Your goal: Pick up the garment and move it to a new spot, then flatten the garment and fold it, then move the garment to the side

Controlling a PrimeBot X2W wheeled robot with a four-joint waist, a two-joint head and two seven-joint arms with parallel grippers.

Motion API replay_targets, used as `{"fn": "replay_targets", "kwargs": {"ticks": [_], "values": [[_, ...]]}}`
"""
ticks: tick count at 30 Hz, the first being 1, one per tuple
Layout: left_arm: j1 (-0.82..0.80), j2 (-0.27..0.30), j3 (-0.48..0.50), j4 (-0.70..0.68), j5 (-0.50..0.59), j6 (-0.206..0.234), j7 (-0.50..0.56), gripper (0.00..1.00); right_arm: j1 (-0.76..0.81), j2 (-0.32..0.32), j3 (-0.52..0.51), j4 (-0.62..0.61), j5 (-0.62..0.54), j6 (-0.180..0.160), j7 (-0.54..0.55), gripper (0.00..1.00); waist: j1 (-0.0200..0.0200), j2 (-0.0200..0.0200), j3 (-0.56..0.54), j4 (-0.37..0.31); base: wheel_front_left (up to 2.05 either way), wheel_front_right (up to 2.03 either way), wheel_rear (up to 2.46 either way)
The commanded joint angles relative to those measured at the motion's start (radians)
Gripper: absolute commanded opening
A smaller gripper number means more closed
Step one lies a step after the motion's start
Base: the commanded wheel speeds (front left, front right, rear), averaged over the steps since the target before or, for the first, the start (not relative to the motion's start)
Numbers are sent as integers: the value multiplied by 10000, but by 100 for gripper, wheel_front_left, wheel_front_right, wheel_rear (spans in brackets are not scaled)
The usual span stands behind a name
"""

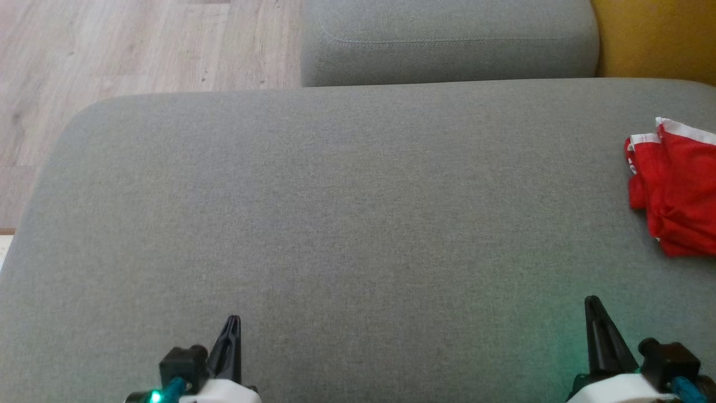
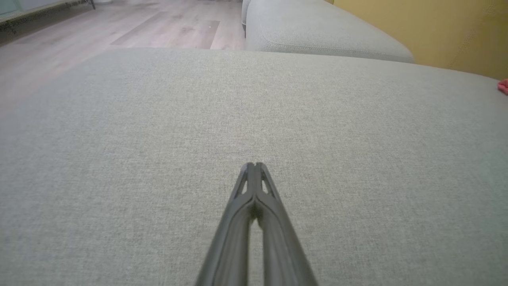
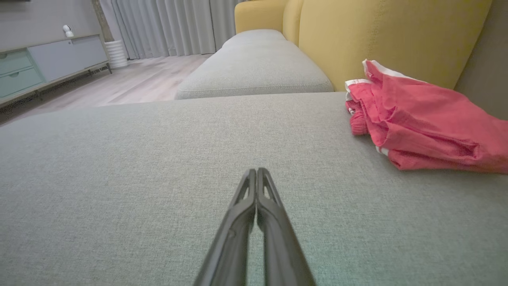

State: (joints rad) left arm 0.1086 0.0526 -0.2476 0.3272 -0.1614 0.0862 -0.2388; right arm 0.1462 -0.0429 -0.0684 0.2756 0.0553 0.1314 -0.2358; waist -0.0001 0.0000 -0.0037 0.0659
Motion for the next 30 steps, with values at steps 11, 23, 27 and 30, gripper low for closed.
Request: {"fn": "replay_targets", "kwargs": {"ticks": [11,23,27,30], "values": [[-533,79,307,-363,-1542,-240,251,0,-363,-17,-66,-320,1587,-1,343,0,1,0,8,-61,0,0,0],[-721,131,579,-379,-3023,-456,539,0,-594,-24,-102,-325,3108,-2,680,0,1,0,14,-126,0,0,0],[-782,145,674,-394,-3515,-527,638,0,-673,-26,-116,-324,3615,-2,794,0,1,0,16,-148,0,0,0],[-825,155,748,-414,-3883,-580,713,0,-733,-27,-127,-324,3996,-2,880,0,1,0,18,-164,0,0,0]]}}
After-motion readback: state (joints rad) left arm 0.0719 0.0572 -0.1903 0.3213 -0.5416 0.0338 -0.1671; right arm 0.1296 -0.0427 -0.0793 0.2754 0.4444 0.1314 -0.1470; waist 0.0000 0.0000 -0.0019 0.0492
